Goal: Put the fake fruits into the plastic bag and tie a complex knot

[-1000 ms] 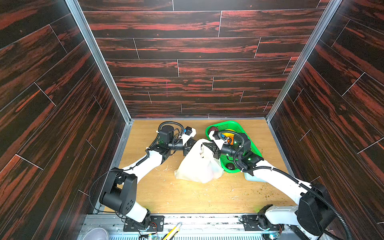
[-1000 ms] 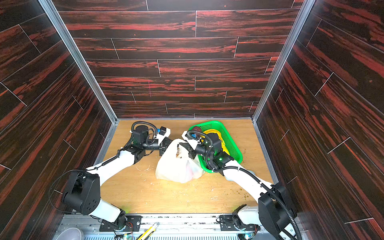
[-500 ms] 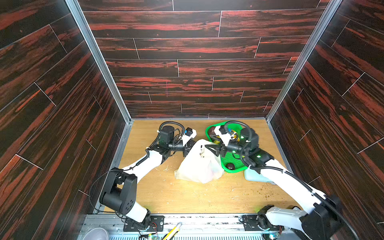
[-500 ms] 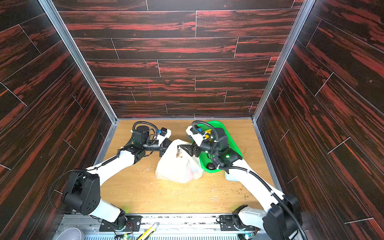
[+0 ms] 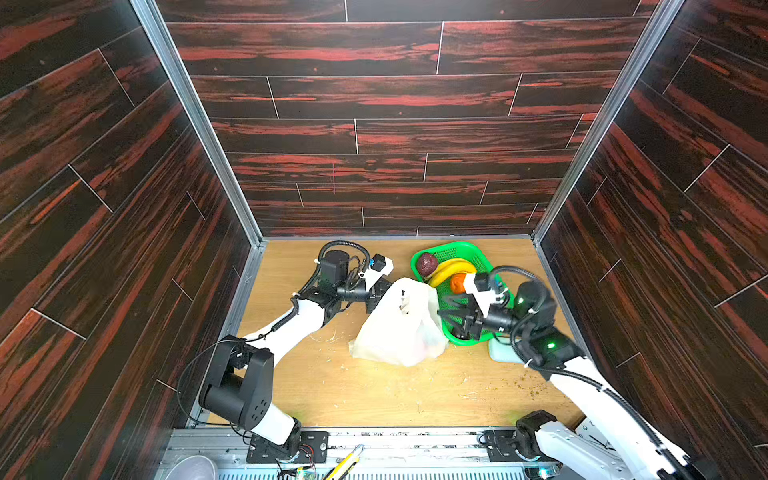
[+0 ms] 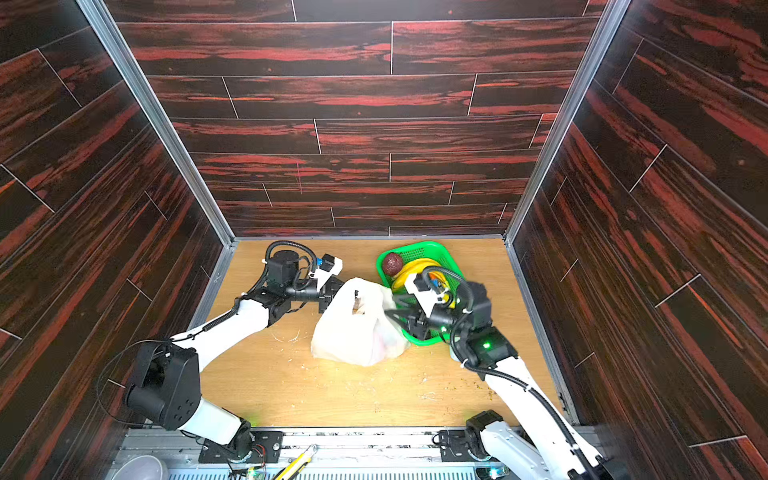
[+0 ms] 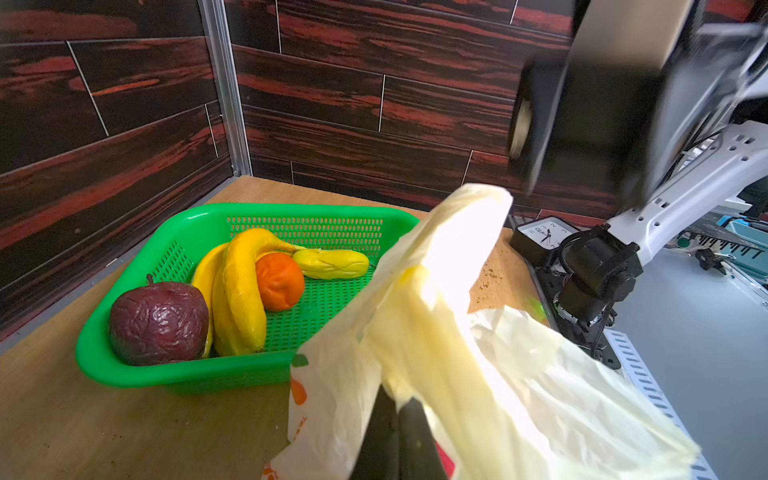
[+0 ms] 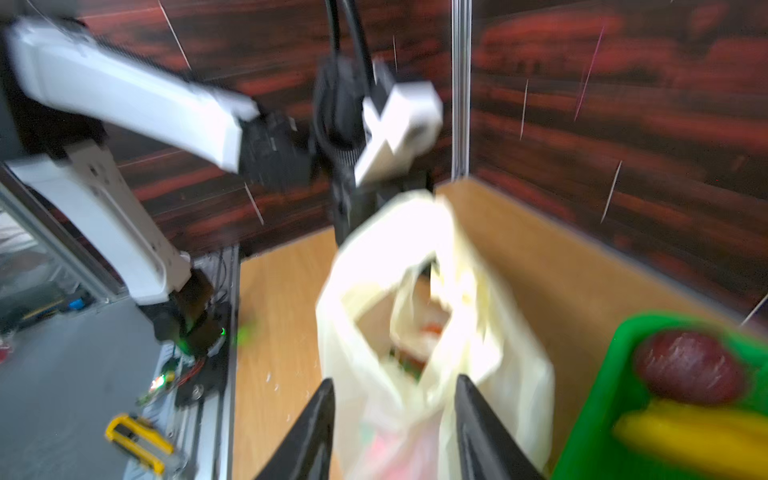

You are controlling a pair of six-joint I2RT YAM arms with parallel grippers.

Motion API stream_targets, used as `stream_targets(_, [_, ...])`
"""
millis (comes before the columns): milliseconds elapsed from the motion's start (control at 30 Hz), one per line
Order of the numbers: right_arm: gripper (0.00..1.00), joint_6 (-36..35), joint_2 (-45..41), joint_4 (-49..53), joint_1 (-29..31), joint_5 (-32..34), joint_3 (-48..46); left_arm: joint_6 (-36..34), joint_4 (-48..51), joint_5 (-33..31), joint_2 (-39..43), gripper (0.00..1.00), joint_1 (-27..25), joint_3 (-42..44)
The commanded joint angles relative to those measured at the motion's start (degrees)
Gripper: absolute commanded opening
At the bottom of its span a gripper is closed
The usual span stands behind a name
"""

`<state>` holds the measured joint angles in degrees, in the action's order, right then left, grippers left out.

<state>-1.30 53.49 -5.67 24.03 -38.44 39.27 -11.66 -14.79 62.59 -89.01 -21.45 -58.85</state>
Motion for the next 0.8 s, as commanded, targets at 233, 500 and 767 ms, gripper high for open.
stream_targets(233, [0.33,-1.73,5.15,-22.94,0.12,1.67,-6.89,-1.89,0.86,1.74,0.62,0.0,-0.24,-1.51])
stream_targets(500, [0.32,-3.76,10.27,-26.79,1.17,5.25,-4.72,-2.03,1.5,1.9,0.72,0.0,-0.27,-1.74])
stream_targets(767, [0.32,-5.8,13.21,-26.72,3.04,6.53,-1.53,-2.13,1.74,1.84,0.77,0.0,-0.26,-1.73])
